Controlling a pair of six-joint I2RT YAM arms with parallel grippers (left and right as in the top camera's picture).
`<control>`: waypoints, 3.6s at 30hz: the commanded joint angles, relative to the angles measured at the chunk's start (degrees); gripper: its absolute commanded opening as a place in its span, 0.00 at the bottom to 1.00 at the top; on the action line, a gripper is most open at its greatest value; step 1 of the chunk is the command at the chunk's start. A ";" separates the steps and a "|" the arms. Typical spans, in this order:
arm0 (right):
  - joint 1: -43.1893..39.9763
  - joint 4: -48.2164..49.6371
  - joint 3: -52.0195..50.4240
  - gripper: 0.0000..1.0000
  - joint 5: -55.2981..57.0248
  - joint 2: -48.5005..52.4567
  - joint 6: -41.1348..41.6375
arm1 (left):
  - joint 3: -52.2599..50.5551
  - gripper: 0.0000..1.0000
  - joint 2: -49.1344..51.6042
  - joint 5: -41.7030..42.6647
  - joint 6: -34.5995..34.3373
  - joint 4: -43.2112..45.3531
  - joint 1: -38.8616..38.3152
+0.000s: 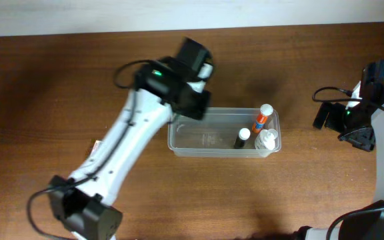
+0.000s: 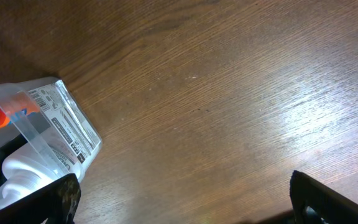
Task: Pack container
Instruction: 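Carry the Tiger Balm jar into the container and release, then move left gripper to the Panadol box and grasp it, then lay the Panadol box into the container's left end and release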
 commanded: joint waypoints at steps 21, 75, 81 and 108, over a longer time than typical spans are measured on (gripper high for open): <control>-0.26 -0.46 -0.15 1.00 -0.35 0.22 -0.26 | 0.07 0.60 19.30 -1.03 1.36 11.26 -9.51; -0.26 0.15 -0.15 1.00 -1.44 0.22 -0.26 | -52.54 0.99 -31.23 0.66 10.86 11.87 44.94; -0.26 -0.02 -0.15 1.00 -1.42 0.22 -0.28 | -52.54 0.99 -21.62 1.14 10.93 16.26 47.45; -0.26 -0.04 -0.15 1.00 -1.40 0.22 -0.28 | -52.54 0.50 -5.22 -1.77 10.91 25.59 47.34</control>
